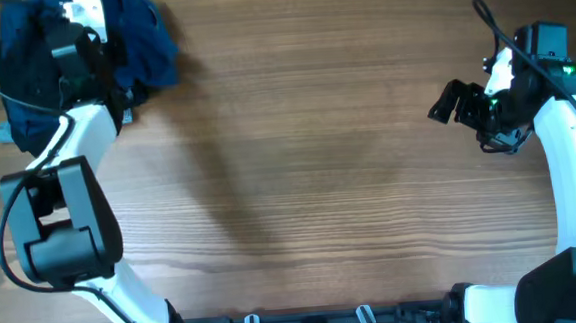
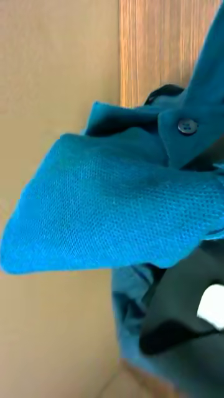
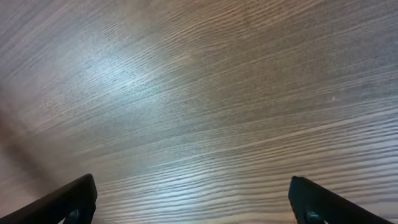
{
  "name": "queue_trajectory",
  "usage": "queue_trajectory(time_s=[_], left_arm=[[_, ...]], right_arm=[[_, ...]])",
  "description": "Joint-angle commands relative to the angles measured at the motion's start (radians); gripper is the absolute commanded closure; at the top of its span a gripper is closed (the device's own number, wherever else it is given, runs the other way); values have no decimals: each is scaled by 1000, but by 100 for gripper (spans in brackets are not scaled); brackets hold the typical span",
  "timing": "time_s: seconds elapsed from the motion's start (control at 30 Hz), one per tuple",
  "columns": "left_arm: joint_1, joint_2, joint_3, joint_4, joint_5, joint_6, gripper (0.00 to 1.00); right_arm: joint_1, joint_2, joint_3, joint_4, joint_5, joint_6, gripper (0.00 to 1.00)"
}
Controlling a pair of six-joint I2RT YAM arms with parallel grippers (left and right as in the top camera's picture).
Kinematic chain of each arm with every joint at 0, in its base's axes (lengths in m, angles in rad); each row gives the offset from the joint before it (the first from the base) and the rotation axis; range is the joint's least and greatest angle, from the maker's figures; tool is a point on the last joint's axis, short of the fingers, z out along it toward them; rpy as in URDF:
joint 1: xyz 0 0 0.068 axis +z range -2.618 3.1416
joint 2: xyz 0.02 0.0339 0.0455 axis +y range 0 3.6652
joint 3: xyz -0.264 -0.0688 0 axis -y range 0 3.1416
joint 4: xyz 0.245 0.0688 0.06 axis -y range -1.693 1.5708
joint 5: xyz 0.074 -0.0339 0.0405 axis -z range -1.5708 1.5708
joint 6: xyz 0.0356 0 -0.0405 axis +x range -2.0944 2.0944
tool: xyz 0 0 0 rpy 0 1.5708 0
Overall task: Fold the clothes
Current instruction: 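Carry the teal bundle with the left gripper onto the upper-left clothes stack, then press the bundle onto the stack and release the left gripper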
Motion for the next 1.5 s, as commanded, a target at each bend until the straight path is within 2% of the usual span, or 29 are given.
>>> queue_trajectory(time_s=[0.0,0.33,0.6,0.7,0.8,0.87,0.97,1.07,1.13,1.17,1.2,1.23,1.27,1.3,1.37,1.47], left_arm=[[24,-68,45,19,-68,47,78],[153,-79,45,5,-79,36,77],[258,-79,45,-89,-78,-8,74],[277,-79,45,-124,-78,-21,76],[290,-79,45,-156,-78,-21,46],[291,-79,45,-153,-78,-20,0],[291,-89,45,-105,-107,-21,0],[291,-163,45,-108,-201,-119,0],[288,-248,45,-163,-179,-196,0],[287,-297,45,-212,-107,-209,0],[285,-337,45,-248,-5,-209,9],[281,-352,45,-261,40,-209,25],[270,-361,48,-281,50,-247,73],[265,-360,56,-305,51,-271,96],[242,-359,72,-348,50,-325,96],[211,-338,73,-225,51,-332,96]], right_arm=[[-3,-13,-7,-27,-14,-17,0],[-3,-13,-7,-31,-17,-11,0],[-3,-13,-7,-31,-18,10,0],[-3,-13,-7,-37,-33,10,0],[-3,-13,-7,-38,-33,10,0],[-3,-13,-7,-40,-33,10,0],[-3,-13,-7,-41,-32,9,0],[-3,-13,-7,-40,-32,8,0],[-3,-13,-7,-37,-32,9,0],[-3,-13,-7,-34,-33,9,0],[-3,-13,-7,-31,-37,9,0],[-3,-13,-7,-30,-40,9,0],[-3,-13,-7,-31,-44,9,0],[-2,-13,-7,-32,-45,9,0],[-2,-13,-7,-35,-51,9,0],[-1,-13,-7,-40,-76,9,0]])
